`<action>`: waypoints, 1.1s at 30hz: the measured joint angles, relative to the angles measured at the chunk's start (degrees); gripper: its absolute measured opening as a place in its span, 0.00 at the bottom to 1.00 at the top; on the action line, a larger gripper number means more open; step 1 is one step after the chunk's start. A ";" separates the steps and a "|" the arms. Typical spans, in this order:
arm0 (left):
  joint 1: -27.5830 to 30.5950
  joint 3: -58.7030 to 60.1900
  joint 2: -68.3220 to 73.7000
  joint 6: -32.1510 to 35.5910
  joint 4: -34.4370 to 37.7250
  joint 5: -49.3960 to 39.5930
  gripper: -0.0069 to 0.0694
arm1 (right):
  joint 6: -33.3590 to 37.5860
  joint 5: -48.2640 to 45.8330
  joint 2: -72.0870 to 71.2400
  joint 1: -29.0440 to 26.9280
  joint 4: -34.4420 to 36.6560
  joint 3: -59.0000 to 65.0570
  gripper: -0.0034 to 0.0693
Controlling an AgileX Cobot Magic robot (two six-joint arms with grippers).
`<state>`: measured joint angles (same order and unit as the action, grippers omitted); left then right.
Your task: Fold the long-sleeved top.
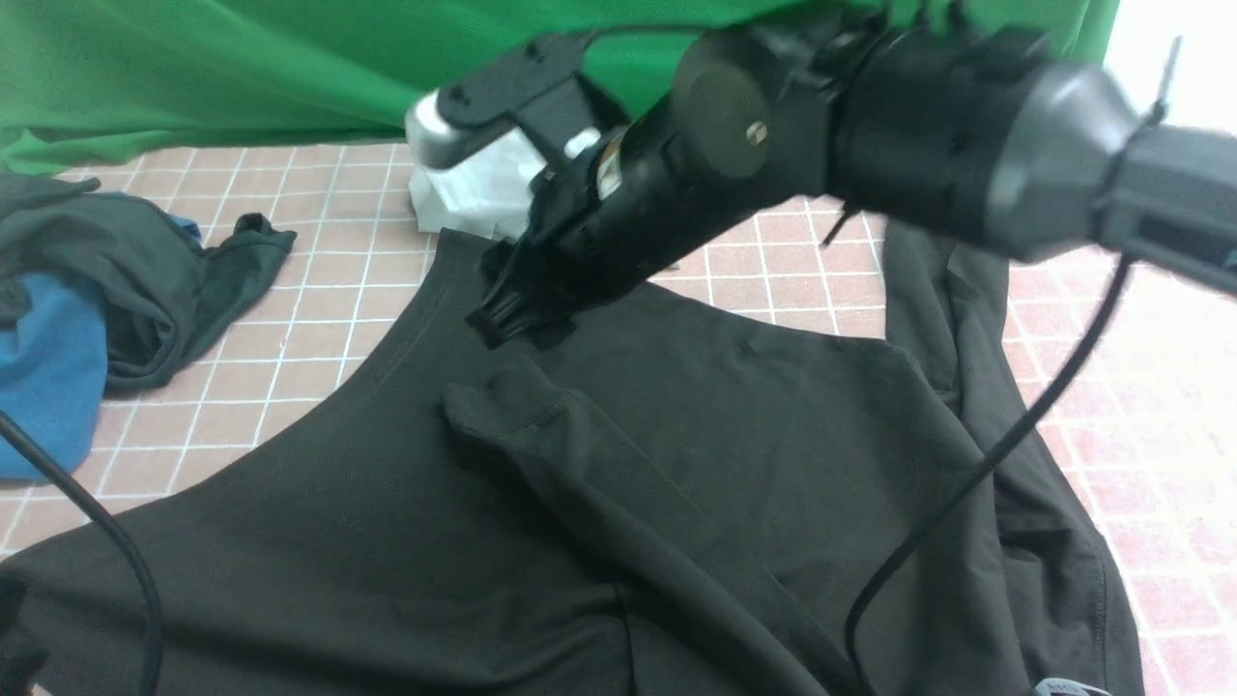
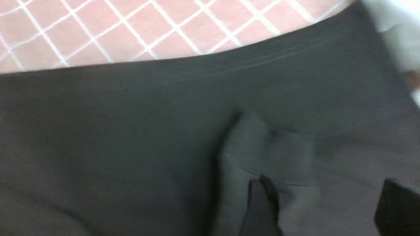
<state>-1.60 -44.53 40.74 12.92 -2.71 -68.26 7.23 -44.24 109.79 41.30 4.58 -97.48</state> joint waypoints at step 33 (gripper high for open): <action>0.00 0.00 0.00 0.07 0.00 0.04 0.14 | 2.92 9.58 19.23 -1.73 1.10 0.17 0.41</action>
<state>-1.60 -44.53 40.74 12.99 -2.71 -68.22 10.16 -34.66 129.02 39.58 5.68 -97.31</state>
